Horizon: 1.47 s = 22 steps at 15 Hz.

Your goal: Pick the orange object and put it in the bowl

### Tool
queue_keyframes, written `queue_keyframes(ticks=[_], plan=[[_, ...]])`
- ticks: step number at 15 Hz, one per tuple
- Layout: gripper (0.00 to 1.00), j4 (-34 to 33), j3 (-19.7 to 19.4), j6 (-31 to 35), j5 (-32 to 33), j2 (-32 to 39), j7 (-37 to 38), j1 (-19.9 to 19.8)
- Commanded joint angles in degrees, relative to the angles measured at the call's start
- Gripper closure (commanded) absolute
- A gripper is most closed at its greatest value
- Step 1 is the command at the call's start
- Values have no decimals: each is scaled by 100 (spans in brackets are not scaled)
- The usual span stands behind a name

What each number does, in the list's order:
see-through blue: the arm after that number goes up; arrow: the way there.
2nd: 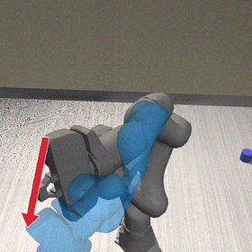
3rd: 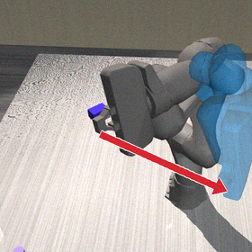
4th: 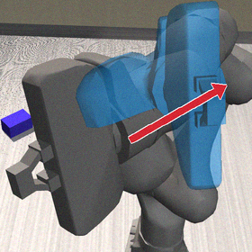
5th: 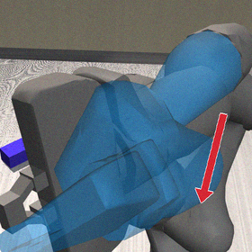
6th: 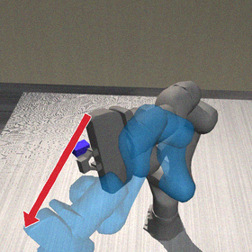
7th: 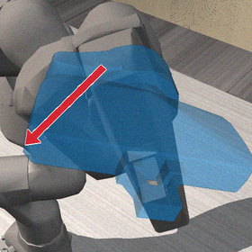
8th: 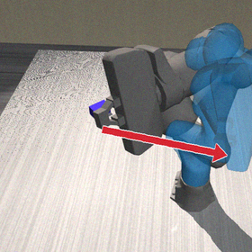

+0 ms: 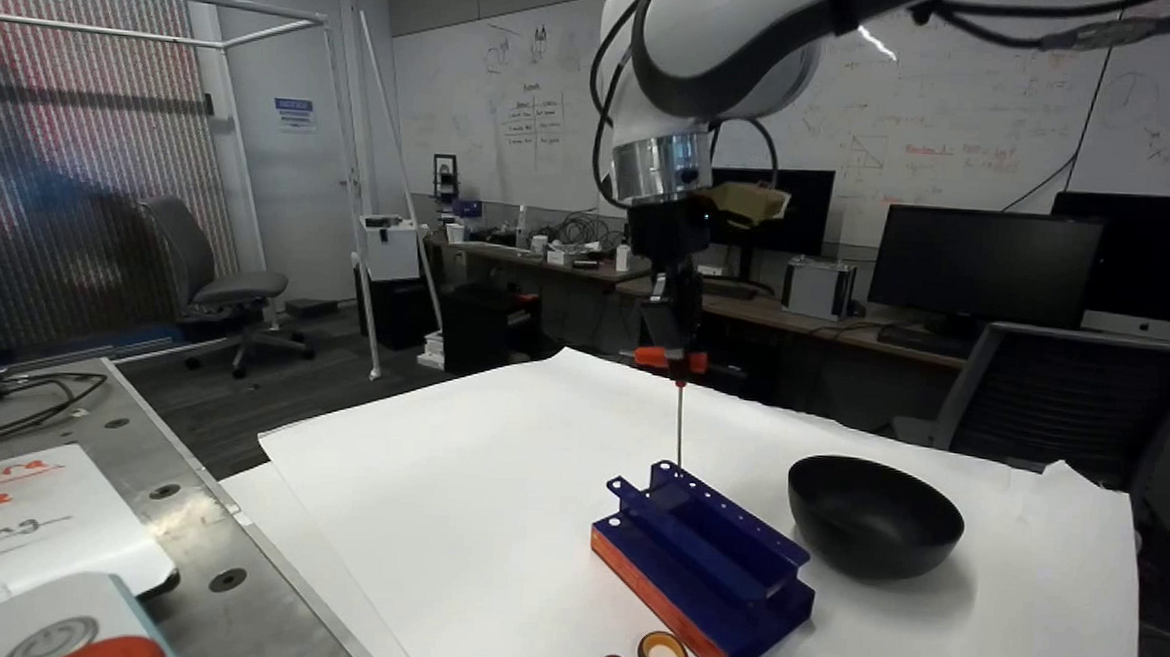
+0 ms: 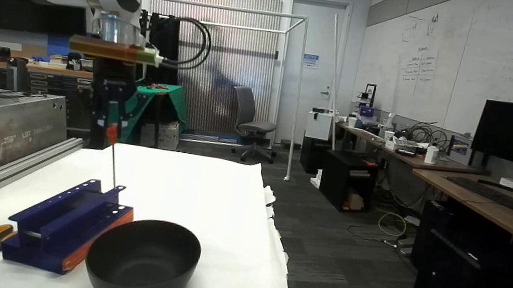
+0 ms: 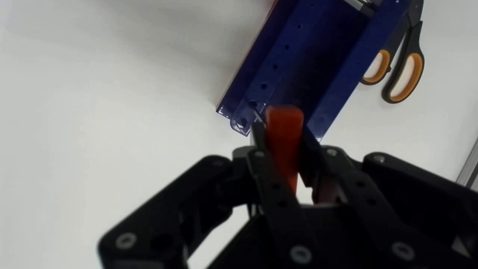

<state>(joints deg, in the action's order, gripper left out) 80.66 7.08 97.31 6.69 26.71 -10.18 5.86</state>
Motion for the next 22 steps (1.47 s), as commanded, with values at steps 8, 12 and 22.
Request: queue_keyframes(ticks=[8, 12, 22], plan=[[95, 104, -498, -2275, 996, -439, 1474, 143], [95, 158, -507, -2547, 671, 116, 1436, -18], [53, 153, -544, -2404, 214, 931, 1487, -165]])
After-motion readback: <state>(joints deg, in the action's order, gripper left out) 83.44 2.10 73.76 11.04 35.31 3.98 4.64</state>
